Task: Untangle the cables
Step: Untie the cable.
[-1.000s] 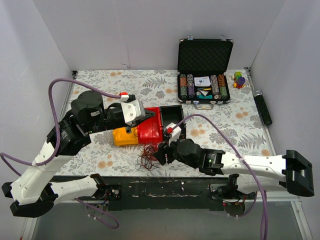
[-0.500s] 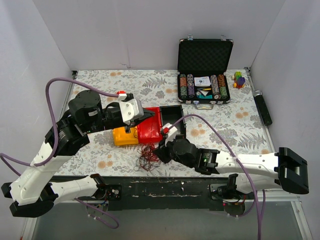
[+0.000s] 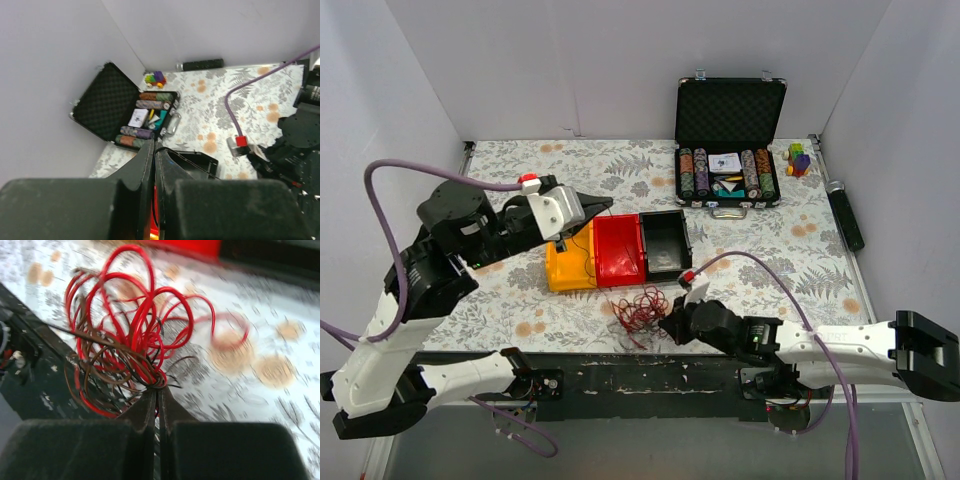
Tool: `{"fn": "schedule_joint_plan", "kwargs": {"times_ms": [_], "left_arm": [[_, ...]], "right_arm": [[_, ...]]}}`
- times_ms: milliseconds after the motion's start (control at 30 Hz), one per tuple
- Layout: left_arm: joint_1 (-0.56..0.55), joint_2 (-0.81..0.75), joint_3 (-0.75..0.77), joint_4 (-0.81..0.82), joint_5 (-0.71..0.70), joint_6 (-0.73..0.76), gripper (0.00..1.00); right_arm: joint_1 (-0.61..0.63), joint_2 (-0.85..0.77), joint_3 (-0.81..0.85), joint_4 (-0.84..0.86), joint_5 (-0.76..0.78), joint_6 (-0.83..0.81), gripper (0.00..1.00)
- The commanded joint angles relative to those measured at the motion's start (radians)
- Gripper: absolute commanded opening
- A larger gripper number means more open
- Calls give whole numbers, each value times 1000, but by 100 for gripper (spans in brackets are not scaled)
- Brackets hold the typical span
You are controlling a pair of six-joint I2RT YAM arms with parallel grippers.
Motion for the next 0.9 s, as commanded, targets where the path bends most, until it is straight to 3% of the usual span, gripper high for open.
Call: {"fn": "schedule_joint_plan", "kwargs": {"times_ms": [0,200,433,867], "left_arm": [[1,-39,89,157,-80,59,0],[1,-25,147,252,-152,106,0],[1,-23,136,703,-362,192,0],[1,210,486,1085,-419,421,2]], "right_arm": [[3,-75,-102,-172,45,155,1],[3,-80,-132,-300,79,264,1],[3,49,-106,-379,66,356,1],[5,98,-76,-443,79,416,1]]}}
